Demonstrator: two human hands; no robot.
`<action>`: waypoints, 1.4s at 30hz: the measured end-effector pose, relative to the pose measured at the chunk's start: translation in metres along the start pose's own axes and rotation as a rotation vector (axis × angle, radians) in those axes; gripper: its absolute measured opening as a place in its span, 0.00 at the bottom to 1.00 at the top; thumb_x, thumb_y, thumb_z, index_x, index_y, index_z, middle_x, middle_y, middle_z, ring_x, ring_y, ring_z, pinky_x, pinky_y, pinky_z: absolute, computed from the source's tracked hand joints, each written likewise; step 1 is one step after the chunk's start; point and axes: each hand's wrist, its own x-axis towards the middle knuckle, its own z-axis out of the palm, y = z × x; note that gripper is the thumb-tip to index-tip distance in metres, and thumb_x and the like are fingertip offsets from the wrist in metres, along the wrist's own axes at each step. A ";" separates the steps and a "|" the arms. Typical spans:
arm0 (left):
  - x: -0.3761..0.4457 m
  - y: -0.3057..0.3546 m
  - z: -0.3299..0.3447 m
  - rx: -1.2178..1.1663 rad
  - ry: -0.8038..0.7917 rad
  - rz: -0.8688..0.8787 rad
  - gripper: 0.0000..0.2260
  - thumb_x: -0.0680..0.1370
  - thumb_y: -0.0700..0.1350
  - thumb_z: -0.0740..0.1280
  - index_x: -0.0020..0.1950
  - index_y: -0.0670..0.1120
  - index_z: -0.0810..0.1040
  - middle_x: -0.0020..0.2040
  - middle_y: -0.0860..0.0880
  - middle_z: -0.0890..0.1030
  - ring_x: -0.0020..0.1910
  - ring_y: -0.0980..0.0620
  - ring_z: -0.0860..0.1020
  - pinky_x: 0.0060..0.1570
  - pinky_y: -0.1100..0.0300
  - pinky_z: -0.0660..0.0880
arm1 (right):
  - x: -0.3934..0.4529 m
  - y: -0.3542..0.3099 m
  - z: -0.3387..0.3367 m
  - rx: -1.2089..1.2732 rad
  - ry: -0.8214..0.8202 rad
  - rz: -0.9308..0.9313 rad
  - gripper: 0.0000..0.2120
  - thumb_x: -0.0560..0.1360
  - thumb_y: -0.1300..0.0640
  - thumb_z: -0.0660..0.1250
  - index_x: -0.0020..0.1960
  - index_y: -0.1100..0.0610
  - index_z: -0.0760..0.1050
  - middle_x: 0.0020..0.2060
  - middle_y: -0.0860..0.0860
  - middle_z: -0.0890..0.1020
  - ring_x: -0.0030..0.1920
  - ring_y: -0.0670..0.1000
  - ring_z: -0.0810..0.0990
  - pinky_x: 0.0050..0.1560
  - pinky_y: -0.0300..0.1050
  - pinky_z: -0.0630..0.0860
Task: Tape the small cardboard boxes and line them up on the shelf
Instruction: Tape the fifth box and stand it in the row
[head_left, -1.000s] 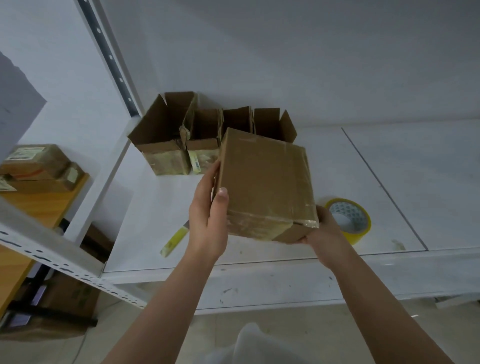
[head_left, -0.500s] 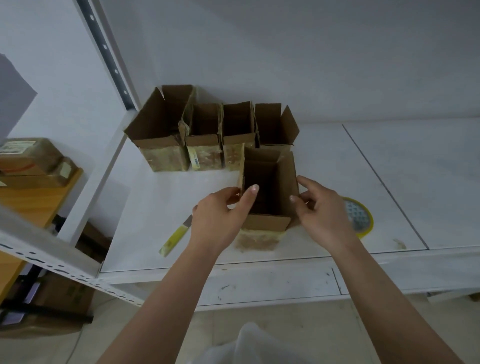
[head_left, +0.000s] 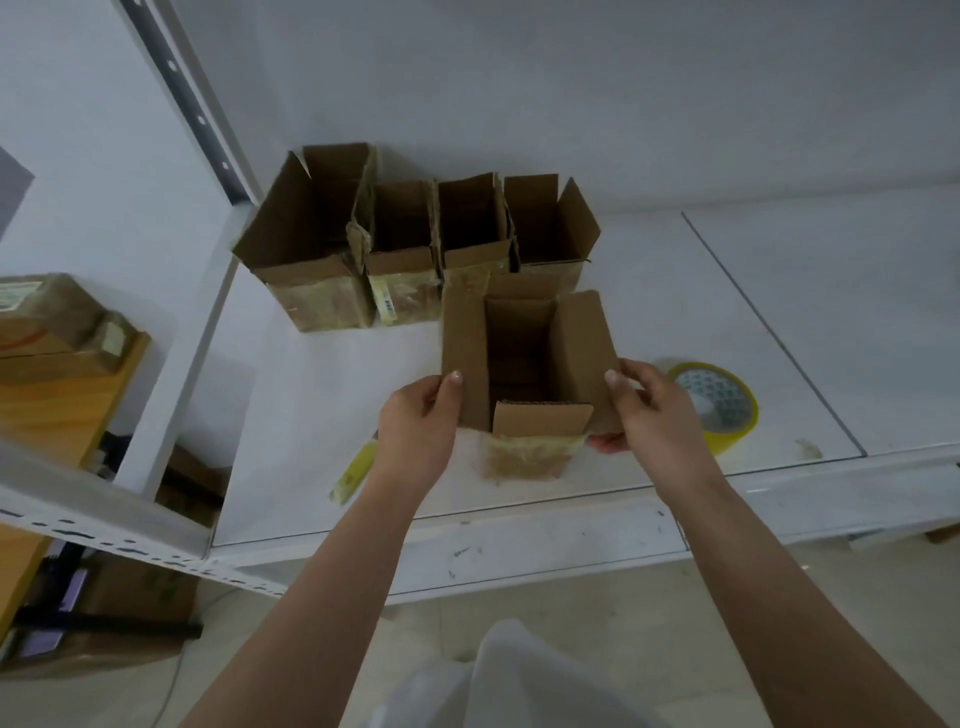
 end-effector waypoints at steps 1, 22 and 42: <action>0.001 0.004 -0.001 -0.015 0.000 0.023 0.23 0.82 0.52 0.59 0.43 0.32 0.75 0.32 0.44 0.71 0.33 0.51 0.67 0.37 0.56 0.63 | -0.002 -0.004 0.000 0.000 0.034 -0.029 0.08 0.81 0.54 0.62 0.60 0.52 0.75 0.43 0.52 0.82 0.33 0.49 0.83 0.28 0.39 0.79; 0.052 0.127 0.101 0.000 -0.233 0.398 0.24 0.84 0.54 0.55 0.33 0.43 0.72 0.29 0.49 0.74 0.30 0.56 0.73 0.35 0.54 0.70 | 0.035 -0.049 -0.107 0.041 0.447 -0.264 0.17 0.81 0.54 0.62 0.36 0.58 0.76 0.28 0.60 0.78 0.26 0.52 0.83 0.27 0.39 0.78; 0.145 0.091 0.128 1.124 0.088 0.350 0.13 0.79 0.47 0.66 0.63 0.53 0.79 0.76 0.44 0.64 0.78 0.40 0.48 0.72 0.33 0.42 | 0.213 -0.052 -0.123 -0.091 -0.097 -0.006 0.08 0.82 0.57 0.62 0.50 0.61 0.76 0.49 0.62 0.83 0.36 0.55 0.86 0.37 0.46 0.82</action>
